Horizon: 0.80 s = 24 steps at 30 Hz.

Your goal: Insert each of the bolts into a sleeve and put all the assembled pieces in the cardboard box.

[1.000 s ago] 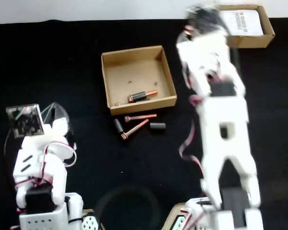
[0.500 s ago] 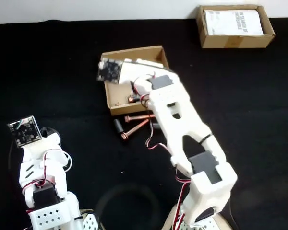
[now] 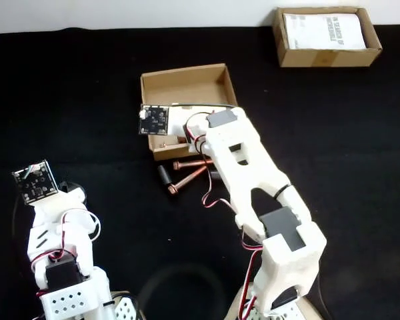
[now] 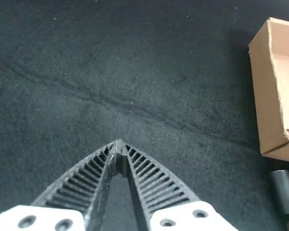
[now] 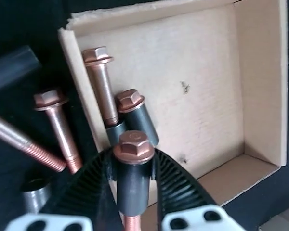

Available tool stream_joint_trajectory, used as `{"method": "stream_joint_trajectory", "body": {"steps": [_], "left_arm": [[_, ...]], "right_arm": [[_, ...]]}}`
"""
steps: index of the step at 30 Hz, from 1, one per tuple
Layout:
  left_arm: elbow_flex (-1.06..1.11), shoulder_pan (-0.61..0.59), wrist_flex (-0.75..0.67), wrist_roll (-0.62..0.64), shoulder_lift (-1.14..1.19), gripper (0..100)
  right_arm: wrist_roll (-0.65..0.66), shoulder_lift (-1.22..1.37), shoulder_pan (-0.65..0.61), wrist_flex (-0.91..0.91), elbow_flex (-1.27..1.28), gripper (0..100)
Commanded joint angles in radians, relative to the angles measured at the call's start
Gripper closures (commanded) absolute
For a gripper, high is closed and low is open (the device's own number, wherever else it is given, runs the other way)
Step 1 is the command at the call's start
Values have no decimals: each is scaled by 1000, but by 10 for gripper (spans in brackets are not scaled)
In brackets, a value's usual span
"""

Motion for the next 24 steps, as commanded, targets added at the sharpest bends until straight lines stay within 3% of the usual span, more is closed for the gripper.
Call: {"method": "stream_joint_trajectory", "body": {"steps": [1,3,13,20,24], "left_arm": [[16,-18,3,-3,-8,991],[16,-18,3,-3,-8,991],[16,-13,3,-3,-8,991],[16,-13,3,-3,-8,990],[16,-13,3,-3,-8,990]], "right_arm": [[15,-5,-2,33,-13,853],[15,-5,-2,44,-18,811],[11,-16,-1,107,-102,811],[-364,-127,-70,648,-226,811],[-493,-176,-94,825,-254,811]]}}
